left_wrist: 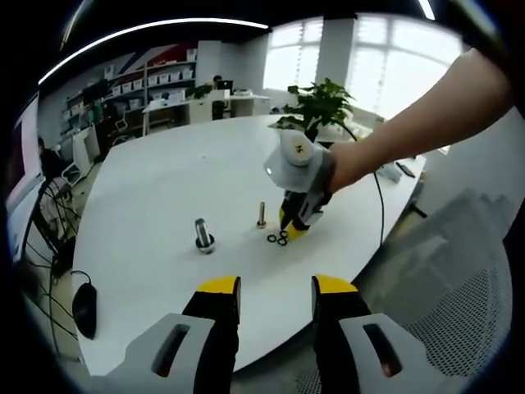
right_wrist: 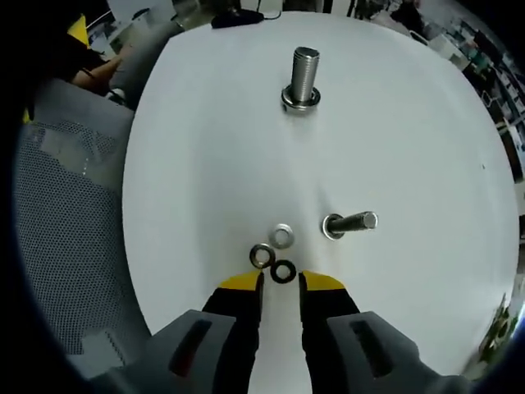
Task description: Place the washer onto the threaded stud by aligning its center hole with the stud, sliding it down to the base, and recovering from edge contact or off-axis alignment until the washer reaches the visible bottom stop.
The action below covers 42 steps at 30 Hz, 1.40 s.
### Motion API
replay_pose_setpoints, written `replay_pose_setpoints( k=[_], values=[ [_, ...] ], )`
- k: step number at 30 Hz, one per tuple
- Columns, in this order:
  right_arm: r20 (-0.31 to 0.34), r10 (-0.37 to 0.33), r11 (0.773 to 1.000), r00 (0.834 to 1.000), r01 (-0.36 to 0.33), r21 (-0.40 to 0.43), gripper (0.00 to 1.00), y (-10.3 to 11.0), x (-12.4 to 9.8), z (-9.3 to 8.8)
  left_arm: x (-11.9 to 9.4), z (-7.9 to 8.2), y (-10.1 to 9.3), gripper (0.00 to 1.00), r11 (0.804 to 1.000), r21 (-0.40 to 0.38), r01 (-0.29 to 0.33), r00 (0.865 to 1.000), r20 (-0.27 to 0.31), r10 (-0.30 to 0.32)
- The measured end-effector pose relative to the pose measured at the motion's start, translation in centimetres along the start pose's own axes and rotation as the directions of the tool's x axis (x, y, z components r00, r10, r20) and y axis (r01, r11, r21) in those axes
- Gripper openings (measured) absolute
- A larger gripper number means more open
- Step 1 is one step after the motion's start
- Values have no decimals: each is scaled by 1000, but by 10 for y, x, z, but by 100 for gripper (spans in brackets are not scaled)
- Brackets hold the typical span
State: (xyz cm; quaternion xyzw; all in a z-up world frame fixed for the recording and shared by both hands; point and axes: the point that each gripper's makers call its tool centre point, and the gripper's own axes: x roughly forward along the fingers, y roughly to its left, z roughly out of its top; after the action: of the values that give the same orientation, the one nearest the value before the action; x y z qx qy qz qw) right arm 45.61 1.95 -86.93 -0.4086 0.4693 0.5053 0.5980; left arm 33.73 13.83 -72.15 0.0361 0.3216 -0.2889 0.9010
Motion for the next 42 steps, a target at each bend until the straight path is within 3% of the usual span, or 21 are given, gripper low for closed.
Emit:
replay_pose_setpoints(
  k=[11, 14, 19, 33, 35, 37, 42],
  values=[
    [-23, 35, 999, 999, -35, -11, 15, -4, 0, 1, 0, -1, 2, 33, 1000, -3, -8, 1000, -4, 8],
    [-47, 38, 997, 998, -41, -63, 15, -3, 0, 0, 0, -1, 2, 33, 1000, -4, -12, 1000, -4, 12],
    [-53, 46, 998, 997, -48, -31, 14, -5, 0, 0, 0, -1, 2, 32, 1000, -5, -13, 1000, -8, 13],
    [-175, -45, 993, 984, 24, -117, 14, -1, 2, 1, 1, -2, 2, 33, 1000, -3, -15, 1000, -15, 15],
    [-171, -55, 989, 984, 29, -146, 14, 1, 1, 2, 0, -2, 3, 33, 1000, -1, -17, 1000, -15, 17],
    [-155, -59, 991, 986, 39, -126, 14, -1, 0, 1, 0, -3, 3, 33, 1000, -3, -18, 1000, -16, 18],
    [-82, -37, 999, 996, 36, -7, 14, -3, -1, -1, 0, -3, 3, 33, 1000, -1, -21, 1000, -15, 21]
  ],
)
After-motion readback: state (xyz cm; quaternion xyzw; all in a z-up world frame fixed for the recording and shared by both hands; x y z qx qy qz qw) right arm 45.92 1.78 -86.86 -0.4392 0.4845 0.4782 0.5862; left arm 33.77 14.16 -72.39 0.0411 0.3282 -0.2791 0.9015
